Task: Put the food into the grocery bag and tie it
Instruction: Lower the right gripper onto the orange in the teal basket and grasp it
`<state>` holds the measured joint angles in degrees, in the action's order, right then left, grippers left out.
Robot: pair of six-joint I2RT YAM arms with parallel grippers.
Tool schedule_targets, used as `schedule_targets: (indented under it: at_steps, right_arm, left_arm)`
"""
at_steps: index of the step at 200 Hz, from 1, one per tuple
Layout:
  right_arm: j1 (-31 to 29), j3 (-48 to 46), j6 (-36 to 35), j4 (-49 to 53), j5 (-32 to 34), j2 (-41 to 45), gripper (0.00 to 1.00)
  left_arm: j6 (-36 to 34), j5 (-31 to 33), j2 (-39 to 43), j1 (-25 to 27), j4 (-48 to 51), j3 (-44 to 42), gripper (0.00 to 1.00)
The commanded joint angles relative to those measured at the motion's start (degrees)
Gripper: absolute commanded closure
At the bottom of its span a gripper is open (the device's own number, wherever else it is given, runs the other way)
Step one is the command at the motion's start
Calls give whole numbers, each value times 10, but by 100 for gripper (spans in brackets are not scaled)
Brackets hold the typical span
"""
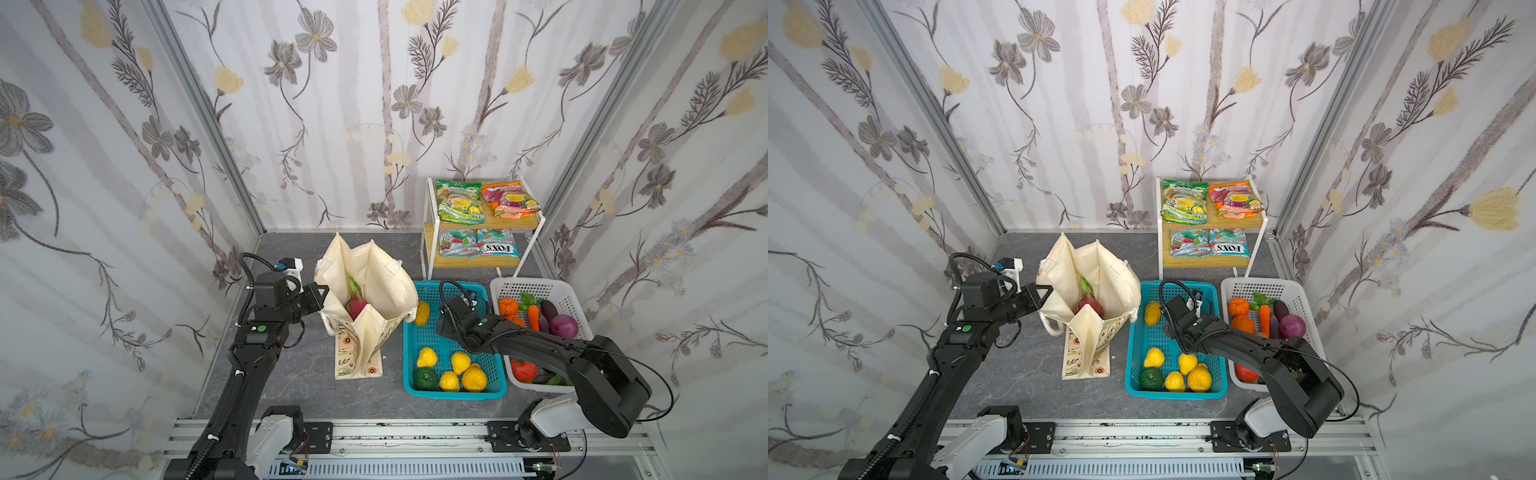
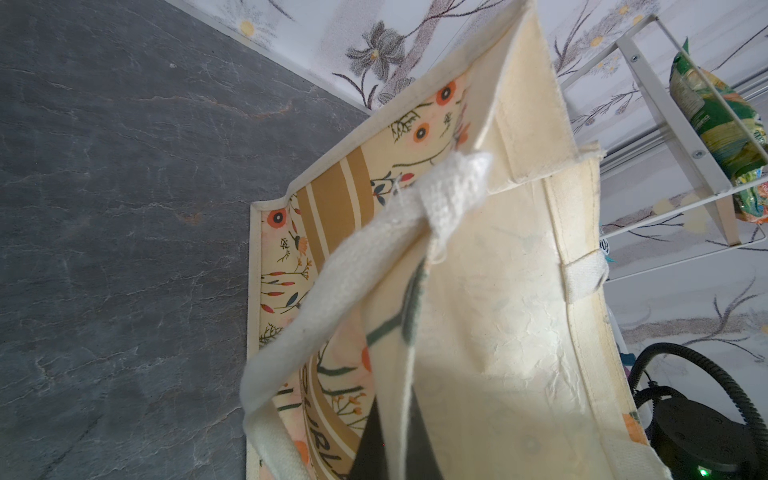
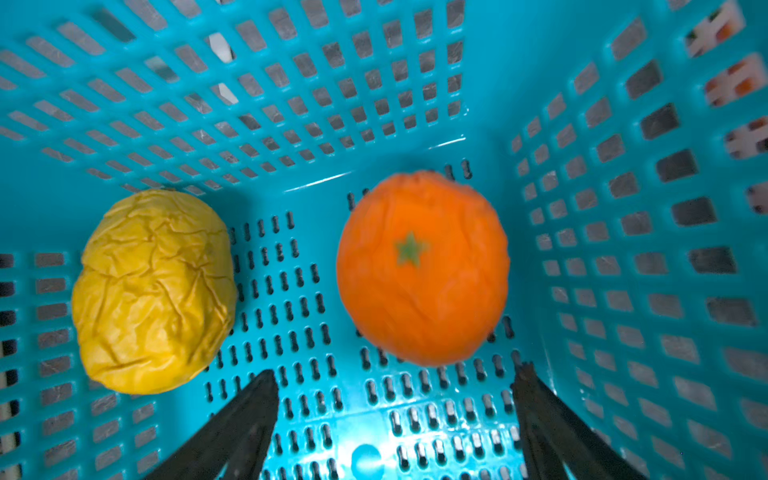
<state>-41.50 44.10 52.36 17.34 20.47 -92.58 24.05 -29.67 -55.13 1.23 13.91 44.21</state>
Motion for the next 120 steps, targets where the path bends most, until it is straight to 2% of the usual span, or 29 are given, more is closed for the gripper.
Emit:
schedule_targets:
  at_steps: [1, 56, 73, 120]
  right_arm:
    - [-11, 4, -2, -37, 10, 2, 12]
    - [-11, -1, -9, 14, 77, 8, 12]
    - [-10, -5, -18, 11, 95, 39, 12]
    - [-10, 26, -31, 11, 86, -7, 11]
  left_arm:
    - [5, -10, 2, 0, -8, -3, 100]
    - [6, -9, 2, 0, -9, -20, 100]
    - [5, -10, -3, 0, -10, -19, 100]
    - [5, -11, 0, 0, -10, -12, 100]
